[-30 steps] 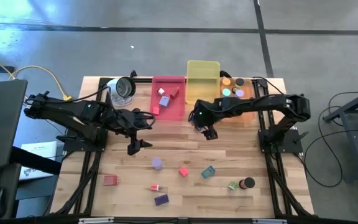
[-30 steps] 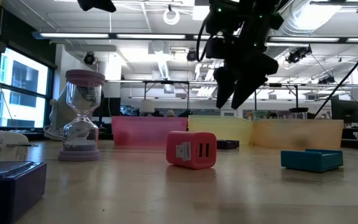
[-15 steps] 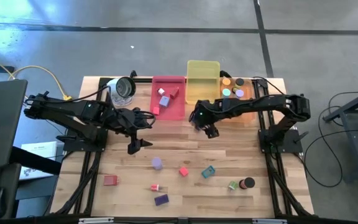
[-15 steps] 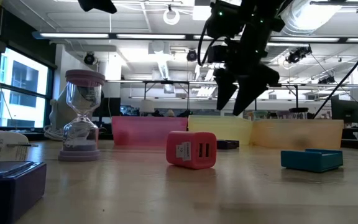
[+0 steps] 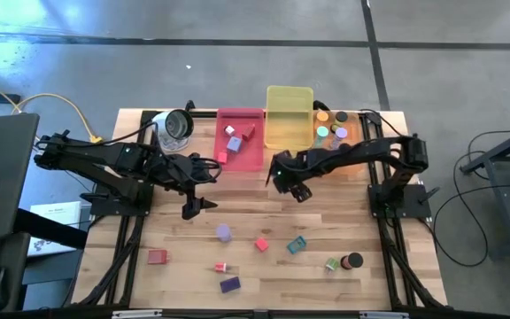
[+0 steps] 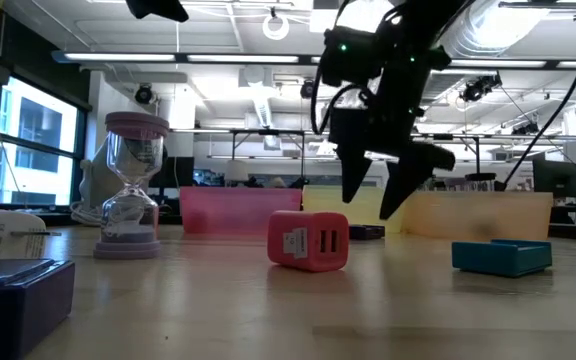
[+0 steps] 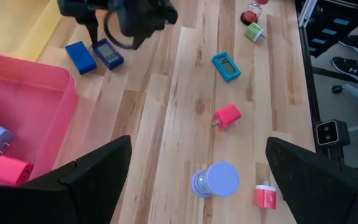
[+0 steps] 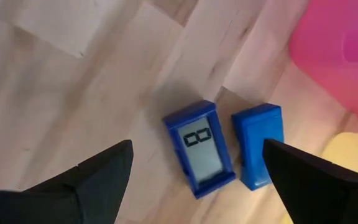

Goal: Pick & Place Office items
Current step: Put the top purple digital clock into the yellow bin

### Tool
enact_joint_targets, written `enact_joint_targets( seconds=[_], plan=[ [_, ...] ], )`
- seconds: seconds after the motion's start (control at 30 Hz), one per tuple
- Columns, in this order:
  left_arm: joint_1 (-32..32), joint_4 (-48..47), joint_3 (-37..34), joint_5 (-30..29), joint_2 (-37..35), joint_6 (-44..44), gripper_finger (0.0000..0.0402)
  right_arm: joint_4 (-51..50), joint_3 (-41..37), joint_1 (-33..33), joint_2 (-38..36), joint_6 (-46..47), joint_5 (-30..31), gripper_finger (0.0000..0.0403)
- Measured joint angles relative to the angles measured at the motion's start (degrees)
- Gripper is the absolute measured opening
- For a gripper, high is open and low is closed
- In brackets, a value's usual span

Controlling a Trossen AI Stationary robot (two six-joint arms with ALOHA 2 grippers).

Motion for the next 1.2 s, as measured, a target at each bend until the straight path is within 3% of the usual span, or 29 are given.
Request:
enact_joint_targets(
  seconds=[0.13,0.5,1.2],
  plan=[
    [0.0,-0.02,0.0,0.02,0.0,0.02,0.0363,1.02,0.0,1.61,1.62,-2.21,4.41,0.0348],
    [0.0,-0.02,0.0,-0.01,-0.01,-0.02,0.0363,1.8,0.02,0.12,1.81,-6.4,-2.97,0.0348],
    [0.02,-0.25,0.0,-0.17,-0.02,-0.02,0.0363,1.45,0.31,-1.1,6.09,-7.65,-3.02,0.0348]
  ],
)
